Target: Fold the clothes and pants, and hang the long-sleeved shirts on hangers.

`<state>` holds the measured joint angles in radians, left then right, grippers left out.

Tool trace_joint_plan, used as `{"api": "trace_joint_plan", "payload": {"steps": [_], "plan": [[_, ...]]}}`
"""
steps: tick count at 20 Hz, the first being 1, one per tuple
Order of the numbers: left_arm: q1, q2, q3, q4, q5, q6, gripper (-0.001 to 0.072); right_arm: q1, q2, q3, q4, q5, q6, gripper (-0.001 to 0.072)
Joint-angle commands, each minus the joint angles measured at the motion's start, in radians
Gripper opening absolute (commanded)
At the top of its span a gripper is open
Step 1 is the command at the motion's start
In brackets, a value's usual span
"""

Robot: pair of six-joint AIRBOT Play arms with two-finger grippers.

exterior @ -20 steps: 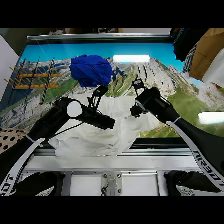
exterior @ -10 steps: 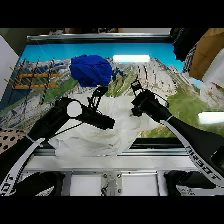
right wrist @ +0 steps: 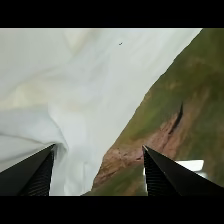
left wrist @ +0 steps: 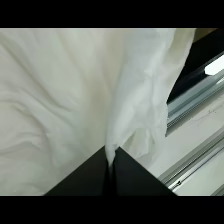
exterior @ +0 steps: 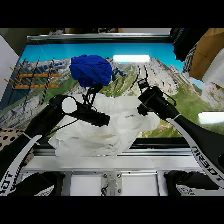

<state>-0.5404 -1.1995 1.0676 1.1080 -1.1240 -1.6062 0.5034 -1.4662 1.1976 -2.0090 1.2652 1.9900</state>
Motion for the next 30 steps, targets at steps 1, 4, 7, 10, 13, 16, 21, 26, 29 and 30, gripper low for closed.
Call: {"api": "trace_joint_plan", "payload": {"steps": [1, 4, 7, 10, 13, 16, 21, 26, 29, 30], "plan": [[0.038, 0.0, 0.001, -0.002, -0.013, 0.011, 0.0009, -0.003, 0.008, 0.0, 0.082, -0.038, -0.011, 0.0589], [0.037, 0.0, 0.001, -0.003, -0.026, 0.025, 0.0008, -0.004, -0.032, 0.0, 0.076, -0.082, 0.001, 0.0589], [0.037, 0.0, 0.001, -0.002, -0.03, 0.027, 0.0008, -0.002, -0.077, 0.0, 0.084, -0.086, 0.005, 0.0589], [0.038, 0.0, 0.001, -0.001, -0.035, 0.029, 0.0008, -0.003, -0.085, 0.0, 0.076, -0.082, 0.005, 0.0583], [0.038, 0.0, 0.001, -0.001, -0.036, 0.033, 0.0008, -0.003, -0.078, 0.0, 0.024, -0.056, 0.003, 0.0111], [0.046, 0.0, 0.001, -0.002, -0.039, 0.04, 0.0008, -0.004, -0.048, 0.002, 0.015, -0.045, -0.014, 0.0005], [0.138, 0.0, 0.058, -0.013, -0.115, 0.074, 0.0009, -0.006, 0.165, 0.086, 0.042, 0.13, -0.192, 0.0008], [0.137, 0.0, 0.127, -0.009, -0.159, 0.119, 0.0008, -0.076, 0.385, 0.109, 0.341, 0.281, -0.232, 0.0006], [0.137, 0.0, 0.081, -0.01, -0.147, 0.119, 0.0008, -0.225, 0.413, 0.108, 0.523, 0.285, -0.282, 0.0007], [0.137, 0.0, 0.073, -0.011, -0.144, 0.119, 0.0008, -0.278, 0.412, 0.105, 0.558, 0.284, -0.282, 0.0007]]}}
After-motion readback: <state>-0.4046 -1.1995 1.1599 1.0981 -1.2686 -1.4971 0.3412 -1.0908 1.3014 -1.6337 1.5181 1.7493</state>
